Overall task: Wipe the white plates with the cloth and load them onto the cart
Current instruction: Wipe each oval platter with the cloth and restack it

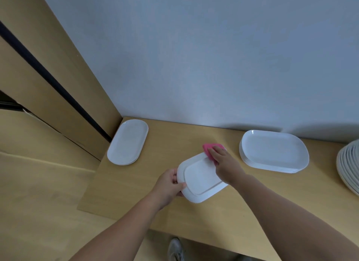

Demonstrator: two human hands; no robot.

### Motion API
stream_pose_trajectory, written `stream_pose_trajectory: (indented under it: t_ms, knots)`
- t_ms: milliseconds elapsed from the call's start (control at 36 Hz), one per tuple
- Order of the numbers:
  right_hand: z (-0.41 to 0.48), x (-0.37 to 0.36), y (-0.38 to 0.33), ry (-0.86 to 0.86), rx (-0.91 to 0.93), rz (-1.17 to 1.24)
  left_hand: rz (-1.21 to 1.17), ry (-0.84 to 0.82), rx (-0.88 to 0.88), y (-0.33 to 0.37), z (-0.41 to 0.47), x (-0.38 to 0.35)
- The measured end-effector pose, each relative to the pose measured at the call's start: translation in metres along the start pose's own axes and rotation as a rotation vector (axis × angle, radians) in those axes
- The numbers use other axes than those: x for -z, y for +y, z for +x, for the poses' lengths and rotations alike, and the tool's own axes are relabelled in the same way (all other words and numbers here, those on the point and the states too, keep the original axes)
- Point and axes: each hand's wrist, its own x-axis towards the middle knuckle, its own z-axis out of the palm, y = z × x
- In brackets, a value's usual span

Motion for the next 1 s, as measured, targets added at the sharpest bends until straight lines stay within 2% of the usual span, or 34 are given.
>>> stream_pose_trajectory:
  t_ms: [333, 472, 722, 833, 1000]
  knots:
    - [-0.044, -0.013, 0.020, 0.067, -0.090, 0.214, 0.013, 0.013, 0.027, -0.004, 0.000, -0.004]
    - [-0.065, -0.026, 0.016, 0.067, -0.137, 0.216, -0.038, 0.035, 0.027, -0.005, 0.002, -0.004]
    - [-0.091, -0.052, -0.014, 0.096, -0.028, 0.072, -0.058, 0.055, -0.048, -0.008, 0.000, -0.011]
    - [-0.079, -0.051, -0.033, 0.017, 0.050, -0.018, -0.024, 0.009, -0.054, -0.009, -0.001, -0.012]
    - [-0.062, -0.042, -0.049, -0.045, 0.150, -0.005, -0.032, 0.013, -0.034, -0.006, -0.002, -0.012]
